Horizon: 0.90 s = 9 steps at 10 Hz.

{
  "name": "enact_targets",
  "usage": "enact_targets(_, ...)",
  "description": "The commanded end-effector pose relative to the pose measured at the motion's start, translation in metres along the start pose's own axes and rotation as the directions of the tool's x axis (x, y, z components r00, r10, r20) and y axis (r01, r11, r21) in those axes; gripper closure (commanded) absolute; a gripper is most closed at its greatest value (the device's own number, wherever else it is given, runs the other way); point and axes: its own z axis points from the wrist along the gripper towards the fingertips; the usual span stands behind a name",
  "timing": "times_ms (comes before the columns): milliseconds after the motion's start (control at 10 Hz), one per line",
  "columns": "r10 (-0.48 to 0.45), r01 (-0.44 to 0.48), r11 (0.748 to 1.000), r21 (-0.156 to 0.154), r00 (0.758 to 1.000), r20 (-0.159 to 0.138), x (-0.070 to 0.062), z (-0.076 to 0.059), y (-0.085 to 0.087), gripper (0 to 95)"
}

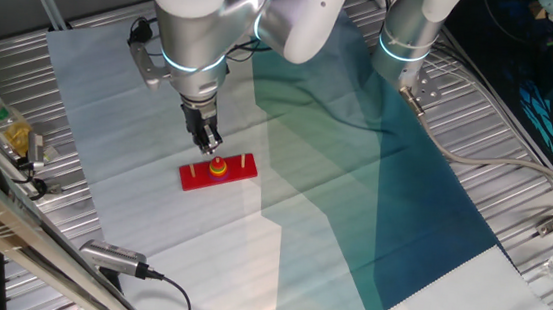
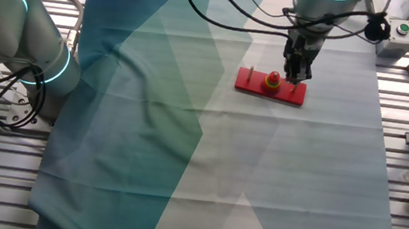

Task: Take out one Hanoi block and throw it aside

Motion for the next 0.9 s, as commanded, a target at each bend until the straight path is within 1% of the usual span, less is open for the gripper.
enact_targets(100,-0.008,0.008,1.000,0.004,1.000,0.011,0.0017,-0.0005,-0.0011,76.0)
enact_targets(400,-0.015,0.015,1.000,0.006,1.000,0.004,0.0017,-0.0005,-0.0011,76.0)
enact_targets(500,-0.020,0.020,1.000,-0.001,1.000,-0.006,0.0017,-0.0005,-0.0011,76.0)
enact_targets(600,-0.023,0.023,1.000,-0.007,0.999,-0.029,0.0017,-0.0005,-0.0011,76.0)
enact_targets(700,-0.022,0.022,1.000,-0.012,0.998,-0.062,0.0017,-0.0005,-0.0011,76.0)
enact_targets(900,-0.017,0.016,1.000,-0.017,0.996,-0.091,0.0017,-0.0005,-0.0011,76.0)
